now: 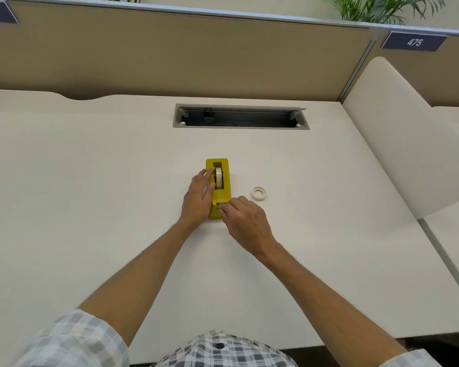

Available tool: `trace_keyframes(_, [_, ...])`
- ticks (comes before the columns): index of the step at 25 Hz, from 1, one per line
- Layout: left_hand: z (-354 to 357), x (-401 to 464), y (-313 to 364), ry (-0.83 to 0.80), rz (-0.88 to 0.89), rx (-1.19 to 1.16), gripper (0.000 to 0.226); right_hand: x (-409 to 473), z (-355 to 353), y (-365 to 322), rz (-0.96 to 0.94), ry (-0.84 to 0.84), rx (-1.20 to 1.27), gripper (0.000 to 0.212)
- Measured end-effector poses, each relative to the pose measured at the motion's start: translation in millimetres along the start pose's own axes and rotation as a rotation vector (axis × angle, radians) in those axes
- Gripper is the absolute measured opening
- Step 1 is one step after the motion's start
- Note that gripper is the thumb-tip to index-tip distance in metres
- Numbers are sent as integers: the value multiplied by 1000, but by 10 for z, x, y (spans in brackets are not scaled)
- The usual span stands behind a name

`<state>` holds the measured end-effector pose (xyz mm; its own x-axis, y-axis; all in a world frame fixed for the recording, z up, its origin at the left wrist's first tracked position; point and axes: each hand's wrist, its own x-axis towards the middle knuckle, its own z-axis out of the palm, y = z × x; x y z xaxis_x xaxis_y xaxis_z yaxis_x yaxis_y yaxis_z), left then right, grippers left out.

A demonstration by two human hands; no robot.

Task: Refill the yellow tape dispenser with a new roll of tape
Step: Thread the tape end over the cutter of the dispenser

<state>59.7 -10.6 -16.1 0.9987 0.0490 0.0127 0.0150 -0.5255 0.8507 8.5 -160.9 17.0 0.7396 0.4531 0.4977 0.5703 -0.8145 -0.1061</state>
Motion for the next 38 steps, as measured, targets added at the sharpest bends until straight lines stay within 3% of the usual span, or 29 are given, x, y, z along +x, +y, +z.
trace_keyframes(16, [11,20,-38,-7,-10,46,48,-5,130,22,-73,61,-85,20])
trace_keyframes(19, [34,-26,-5,202,-41,70,53,10,146,24,-71,85,-70,20])
trace_keyframes(21, [69,-113,32,345,2,44,43,-4,168,31,-69,91,-68,19])
trace_keyframes(23, [106,-222,43,382,92,15,30,-15,194,43,-63,86,-79,18])
trace_keyframes(28, [121,-442,-76,273,195,24,31,-31,239,50,-41,134,-88,15])
trace_keyframes(33, [148,-506,-191,152,170,-16,23,-82,294,75,-36,137,-88,15])
trace_keyframes(38, [144,-512,-189,130,163,-23,24,-168,331,69,-59,136,-92,11])
